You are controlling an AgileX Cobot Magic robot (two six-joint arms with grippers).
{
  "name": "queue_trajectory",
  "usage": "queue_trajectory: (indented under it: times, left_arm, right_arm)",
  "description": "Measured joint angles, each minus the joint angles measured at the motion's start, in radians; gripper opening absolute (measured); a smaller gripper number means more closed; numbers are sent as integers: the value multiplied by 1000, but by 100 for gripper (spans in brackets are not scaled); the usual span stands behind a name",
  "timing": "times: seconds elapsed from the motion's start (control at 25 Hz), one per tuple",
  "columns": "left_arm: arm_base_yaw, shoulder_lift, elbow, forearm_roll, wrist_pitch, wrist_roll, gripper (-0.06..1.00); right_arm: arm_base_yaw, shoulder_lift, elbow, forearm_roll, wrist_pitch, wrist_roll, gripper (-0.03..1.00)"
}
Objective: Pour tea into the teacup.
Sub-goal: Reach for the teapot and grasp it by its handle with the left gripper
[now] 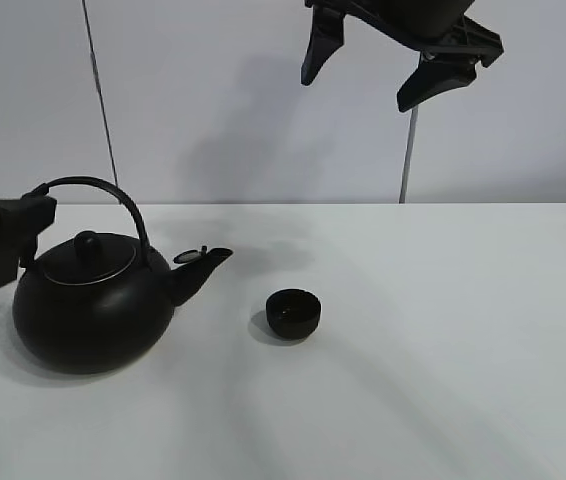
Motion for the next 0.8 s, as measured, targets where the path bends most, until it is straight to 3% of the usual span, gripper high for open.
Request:
queue_trajectory:
  times: [0.8]
  left_arm:
    - [0, 203, -143, -57, -13, -15, 57]
  right_arm:
    - [0, 1, 0, 2, -82, 1, 68]
